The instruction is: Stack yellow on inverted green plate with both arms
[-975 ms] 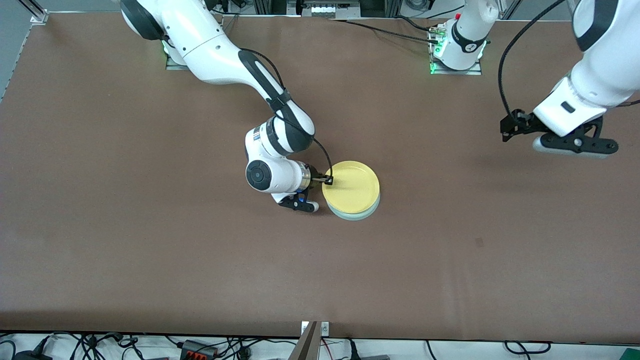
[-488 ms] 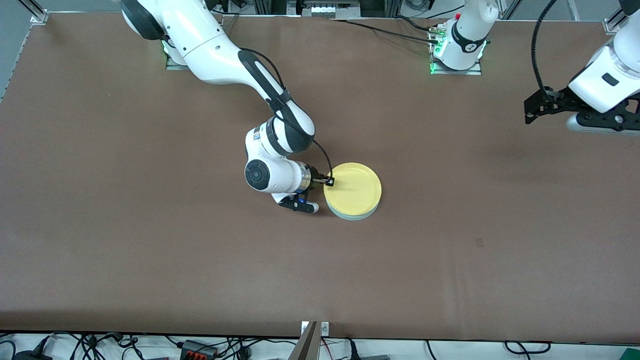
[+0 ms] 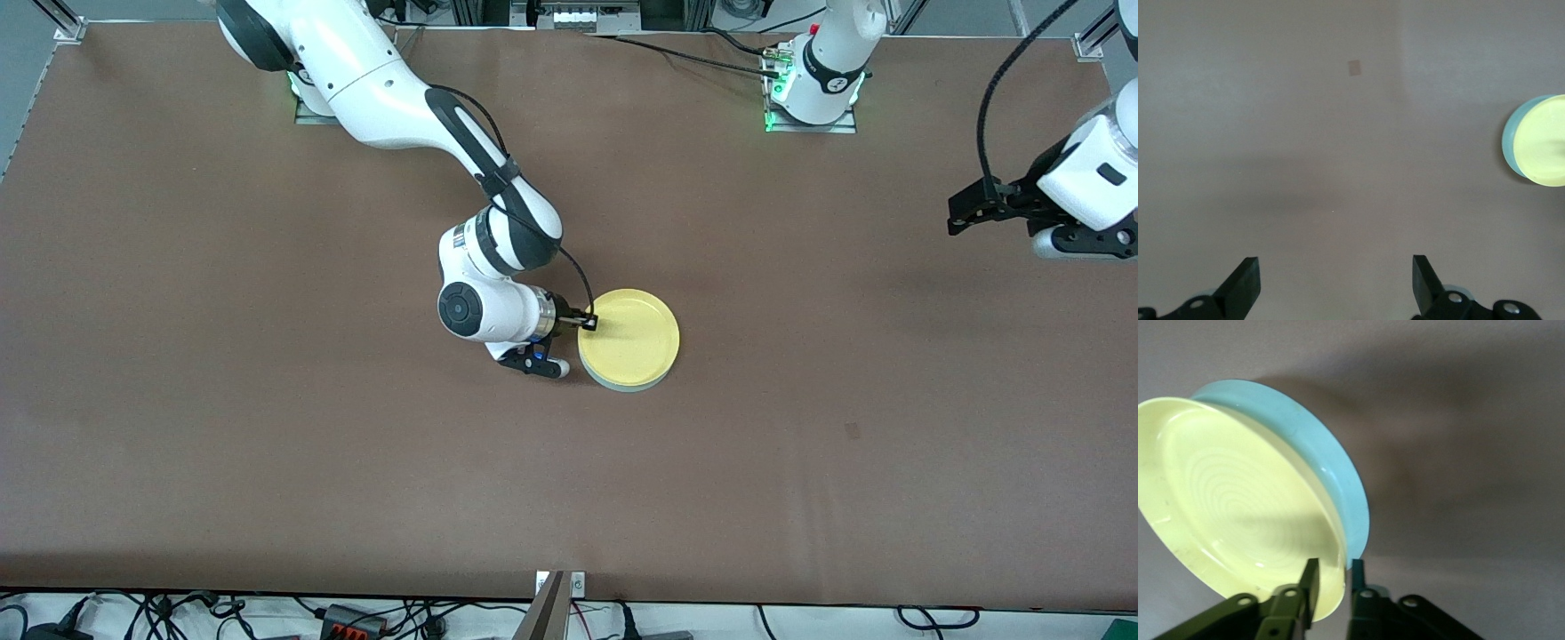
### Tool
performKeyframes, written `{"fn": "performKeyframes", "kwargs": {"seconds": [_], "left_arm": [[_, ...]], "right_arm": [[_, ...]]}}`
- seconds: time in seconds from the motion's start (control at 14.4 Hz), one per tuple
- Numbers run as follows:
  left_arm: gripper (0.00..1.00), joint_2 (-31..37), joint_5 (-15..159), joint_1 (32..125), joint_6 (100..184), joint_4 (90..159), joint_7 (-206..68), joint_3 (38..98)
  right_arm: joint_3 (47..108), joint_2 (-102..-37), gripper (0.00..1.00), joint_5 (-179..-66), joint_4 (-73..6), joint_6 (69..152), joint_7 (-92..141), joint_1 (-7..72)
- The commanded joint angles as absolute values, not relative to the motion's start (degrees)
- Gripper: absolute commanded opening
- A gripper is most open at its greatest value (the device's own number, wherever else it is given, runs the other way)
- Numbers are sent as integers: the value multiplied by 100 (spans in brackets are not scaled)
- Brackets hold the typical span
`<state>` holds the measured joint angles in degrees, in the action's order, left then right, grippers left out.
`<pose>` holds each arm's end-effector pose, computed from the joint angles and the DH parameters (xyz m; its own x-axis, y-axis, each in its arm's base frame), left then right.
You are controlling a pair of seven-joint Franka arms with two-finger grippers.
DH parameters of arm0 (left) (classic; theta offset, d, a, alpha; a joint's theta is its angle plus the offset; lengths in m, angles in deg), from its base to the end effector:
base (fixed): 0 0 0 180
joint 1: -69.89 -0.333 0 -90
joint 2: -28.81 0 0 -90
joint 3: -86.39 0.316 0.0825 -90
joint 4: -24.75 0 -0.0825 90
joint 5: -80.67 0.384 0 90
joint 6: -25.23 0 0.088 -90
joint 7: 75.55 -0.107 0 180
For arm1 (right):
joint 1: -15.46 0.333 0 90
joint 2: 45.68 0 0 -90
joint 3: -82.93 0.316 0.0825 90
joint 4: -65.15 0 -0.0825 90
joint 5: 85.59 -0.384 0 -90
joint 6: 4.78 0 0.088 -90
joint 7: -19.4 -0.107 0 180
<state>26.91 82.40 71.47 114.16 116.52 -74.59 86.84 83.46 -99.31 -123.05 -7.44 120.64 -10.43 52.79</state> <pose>0.5602 -0.0078 0.5900 0.9966 -0.0023 -0.0821 -0.0050 -0.9995 -0.0318 0.5820 0.4781 0.1916 0.9231 -0.1696 -0.3450 -0.3011 -0.8769 -0.3746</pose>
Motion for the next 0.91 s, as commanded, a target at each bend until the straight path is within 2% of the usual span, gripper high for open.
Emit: {"fn": "performKeyframes", "kwargs": {"seconds": [0.0,0.21,0.28,0.42,0.7,0.84], "left_arm": [[100,2494,8059,7033,11426,11501,-7414,8665],[100,2643,7777,6839,11907,11790,-7493,8578],[100,2843,7777,6822,12397,12148,-7528,8551],[100,3204,7786,6805,12726,12721,-7782,8542],[100,3224,8138,6805,12332,12531,-7696,8463],[100,3214,8120,6796,12287,12442,-7722,8463]], "right_arm": [[8275,-9799,100,-12137,-569,11950,-1364,5343],[7908,-9342,100,-11530,-569,11153,-1347,5168],[7689,-9193,100,-11503,-569,10924,-1277,5124],[7214,-8964,100,-11267,-569,10240,-963,5027],[6396,-8445,100,-10292,-586,9667,-181,4983],[5940,-8209,100,-10237,-578,9402,434,4939]]}}
